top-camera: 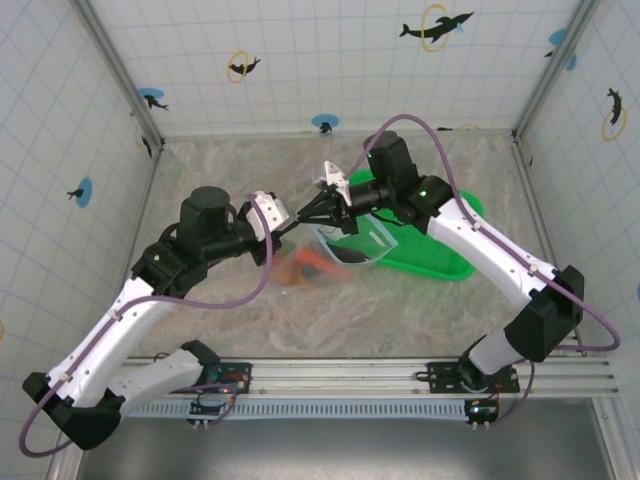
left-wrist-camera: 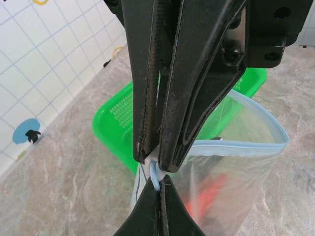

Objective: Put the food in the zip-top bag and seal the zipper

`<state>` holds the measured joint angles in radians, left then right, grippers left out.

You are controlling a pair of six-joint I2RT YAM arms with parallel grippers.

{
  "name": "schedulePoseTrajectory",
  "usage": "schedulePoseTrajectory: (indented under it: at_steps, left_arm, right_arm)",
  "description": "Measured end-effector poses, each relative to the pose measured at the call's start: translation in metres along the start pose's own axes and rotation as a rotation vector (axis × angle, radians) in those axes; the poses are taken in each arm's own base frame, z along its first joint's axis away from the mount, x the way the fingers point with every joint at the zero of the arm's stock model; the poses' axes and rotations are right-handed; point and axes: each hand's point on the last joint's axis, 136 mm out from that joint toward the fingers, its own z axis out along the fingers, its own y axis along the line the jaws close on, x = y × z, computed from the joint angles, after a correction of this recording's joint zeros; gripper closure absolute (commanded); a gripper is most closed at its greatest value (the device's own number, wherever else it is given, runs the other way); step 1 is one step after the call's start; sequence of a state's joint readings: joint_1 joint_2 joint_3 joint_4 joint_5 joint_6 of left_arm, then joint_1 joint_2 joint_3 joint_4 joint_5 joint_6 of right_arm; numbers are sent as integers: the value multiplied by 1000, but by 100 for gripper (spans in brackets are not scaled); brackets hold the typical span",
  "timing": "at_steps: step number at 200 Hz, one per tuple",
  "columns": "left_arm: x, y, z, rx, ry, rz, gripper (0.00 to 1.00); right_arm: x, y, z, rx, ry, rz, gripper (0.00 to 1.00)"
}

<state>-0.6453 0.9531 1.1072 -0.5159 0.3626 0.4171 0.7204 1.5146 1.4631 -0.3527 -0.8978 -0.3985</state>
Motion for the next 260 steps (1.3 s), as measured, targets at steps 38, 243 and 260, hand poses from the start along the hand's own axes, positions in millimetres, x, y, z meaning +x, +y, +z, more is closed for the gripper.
schedulePoseTrajectory:
  at_steps: [38,243,260]
  left_arm:
    - [0,0,-2,-8,-5,-1,100]
    - [9,23,-29,-267,-97,27,100]
    - [12,27,-33,-308,-104,30,100]
  right_arm:
    - [0,0,1,3,2,-12,95]
    - [40,-8,-18,206,58,-37,93]
    - [51,-8,-21,242,75,-34,93]
